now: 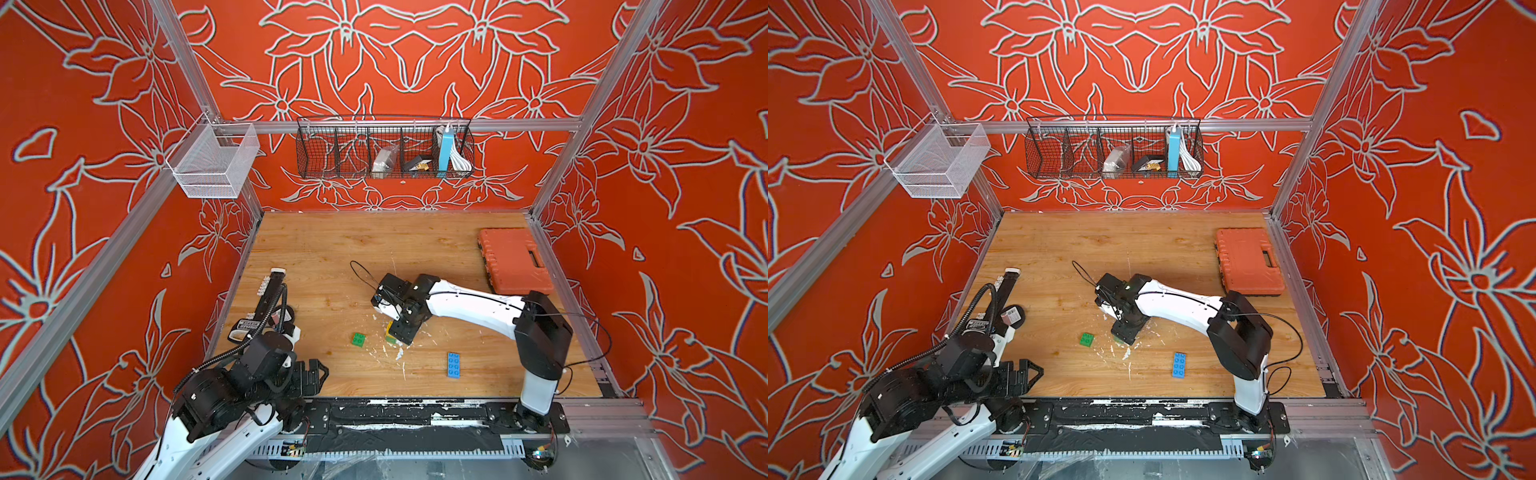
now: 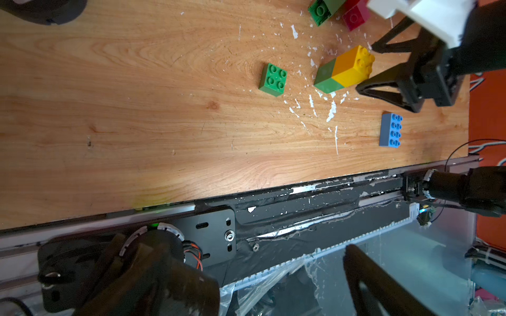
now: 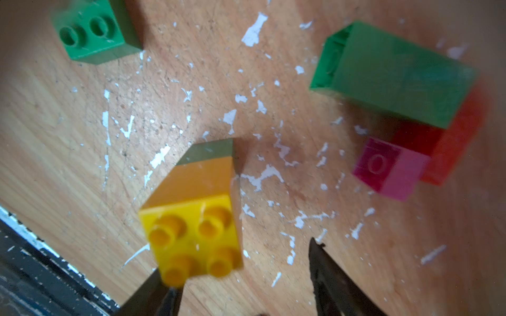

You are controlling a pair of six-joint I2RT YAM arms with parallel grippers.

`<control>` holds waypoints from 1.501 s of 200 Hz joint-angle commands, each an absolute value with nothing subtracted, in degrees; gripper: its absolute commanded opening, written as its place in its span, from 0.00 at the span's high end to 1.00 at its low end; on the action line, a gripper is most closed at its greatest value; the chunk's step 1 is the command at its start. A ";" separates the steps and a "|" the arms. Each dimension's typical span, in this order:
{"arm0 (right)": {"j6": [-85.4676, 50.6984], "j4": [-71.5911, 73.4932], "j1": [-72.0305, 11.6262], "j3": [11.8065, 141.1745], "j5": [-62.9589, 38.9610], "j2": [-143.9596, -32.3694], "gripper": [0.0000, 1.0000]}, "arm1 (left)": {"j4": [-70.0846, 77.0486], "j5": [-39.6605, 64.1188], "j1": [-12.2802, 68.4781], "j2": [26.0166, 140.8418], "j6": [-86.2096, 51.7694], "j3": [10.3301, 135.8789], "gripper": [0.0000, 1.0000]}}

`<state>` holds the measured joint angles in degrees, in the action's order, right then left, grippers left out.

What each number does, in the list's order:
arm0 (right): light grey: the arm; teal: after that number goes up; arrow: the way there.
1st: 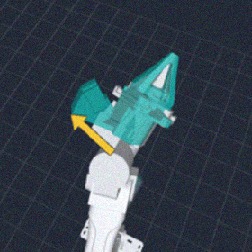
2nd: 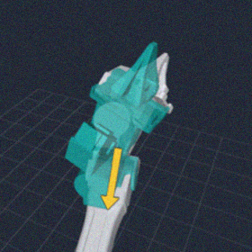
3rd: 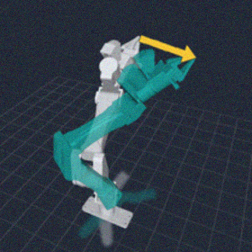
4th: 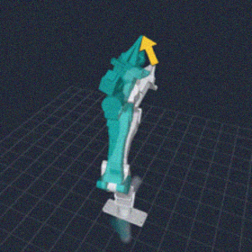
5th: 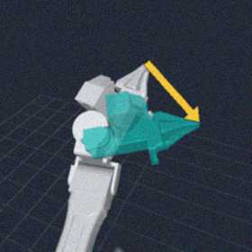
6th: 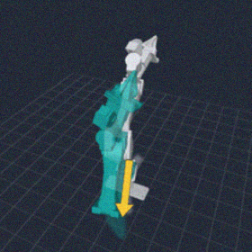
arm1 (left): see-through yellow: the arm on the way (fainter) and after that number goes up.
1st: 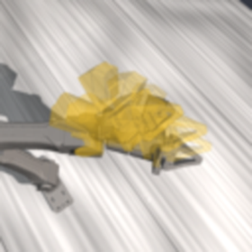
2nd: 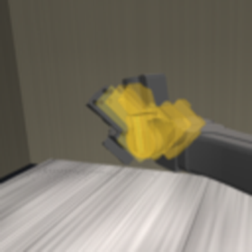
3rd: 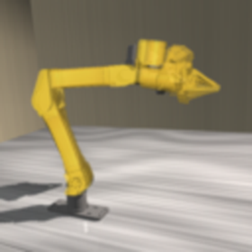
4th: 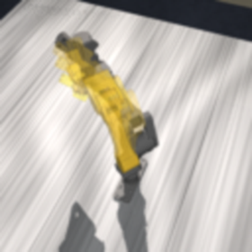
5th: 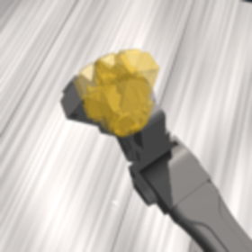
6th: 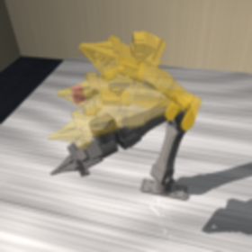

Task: Assemble the letter r with lego
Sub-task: Place the lego brick at the center of the board, then pick up the lego brick from the center of the board.

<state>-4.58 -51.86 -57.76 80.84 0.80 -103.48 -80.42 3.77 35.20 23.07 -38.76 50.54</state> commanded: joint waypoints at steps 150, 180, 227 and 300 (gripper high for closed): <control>-55.68 -43.04 -49.22 38.79 -8.20 -74.67 0.24 | -73.29 10.55 35.31 31.26 -33.72 48.51 0.01; -56.72 -41.82 -49.22 38.67 -7.72 -75.74 0.26 | -72.99 10.72 35.23 31.51 -33.68 48.24 0.01; -55.50 -43.73 -49.23 38.56 -5.41 -75.54 0.33 | -72.95 11.15 35.19 32.27 -33.57 48.16 0.01; -52.53 -40.52 -49.39 37.26 -4.35 -80.90 0.73 | -72.78 11.77 35.14 32.90 -33.12 47.99 0.01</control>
<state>-53.69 -42.41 -49.41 38.50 -5.74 -77.76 -73.10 10.83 35.20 32.38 -34.44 48.62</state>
